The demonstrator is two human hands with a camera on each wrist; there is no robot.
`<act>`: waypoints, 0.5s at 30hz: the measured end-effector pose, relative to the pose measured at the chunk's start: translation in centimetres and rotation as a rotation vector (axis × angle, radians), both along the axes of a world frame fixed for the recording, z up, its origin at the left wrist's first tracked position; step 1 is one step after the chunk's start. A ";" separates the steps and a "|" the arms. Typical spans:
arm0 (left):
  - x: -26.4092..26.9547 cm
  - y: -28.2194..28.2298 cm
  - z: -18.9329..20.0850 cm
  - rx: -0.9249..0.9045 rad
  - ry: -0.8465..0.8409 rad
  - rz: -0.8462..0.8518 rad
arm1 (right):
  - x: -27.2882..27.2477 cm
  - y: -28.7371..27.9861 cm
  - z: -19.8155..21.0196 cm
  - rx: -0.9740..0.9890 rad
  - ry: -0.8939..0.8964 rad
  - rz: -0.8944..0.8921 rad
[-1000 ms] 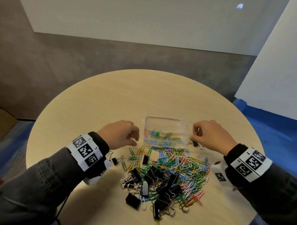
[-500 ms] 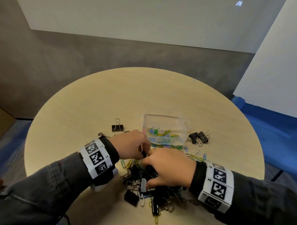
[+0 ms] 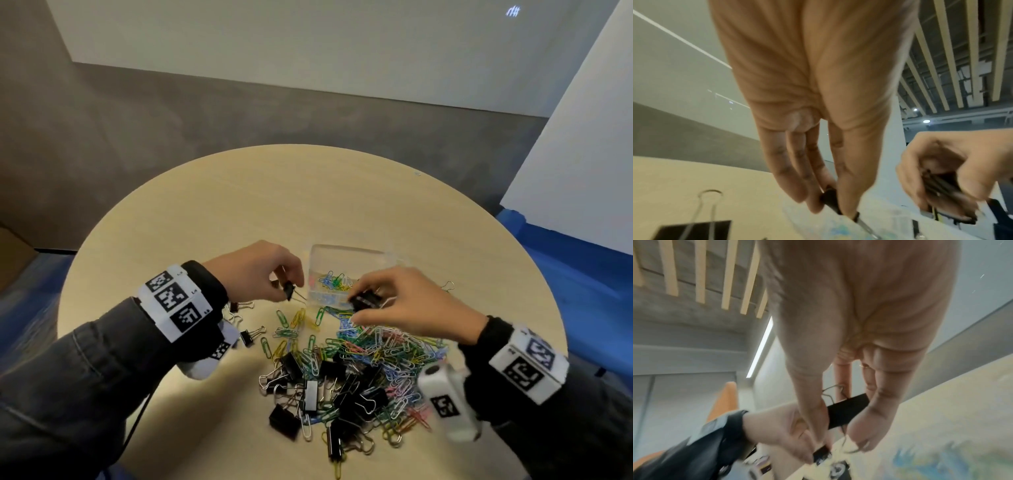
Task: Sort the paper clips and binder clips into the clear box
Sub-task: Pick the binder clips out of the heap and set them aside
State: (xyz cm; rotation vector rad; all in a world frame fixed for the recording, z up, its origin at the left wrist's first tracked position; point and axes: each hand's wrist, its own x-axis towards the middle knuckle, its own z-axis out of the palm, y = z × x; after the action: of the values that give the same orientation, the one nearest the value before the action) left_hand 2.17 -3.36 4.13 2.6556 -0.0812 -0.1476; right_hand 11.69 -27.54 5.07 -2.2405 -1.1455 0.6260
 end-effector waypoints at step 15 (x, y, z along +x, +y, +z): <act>0.0 0.7 -1.6 0.292 0.073 0.110 | 5.5 -6.0 -3.2 -0.553 -0.565 -0.203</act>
State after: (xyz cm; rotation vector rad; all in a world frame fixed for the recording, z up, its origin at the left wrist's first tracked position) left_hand 2.17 -2.62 2.49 2.9330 0.1184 -0.2357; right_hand 17.15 -33.56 1.90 -3.0972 -1.0524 0.2389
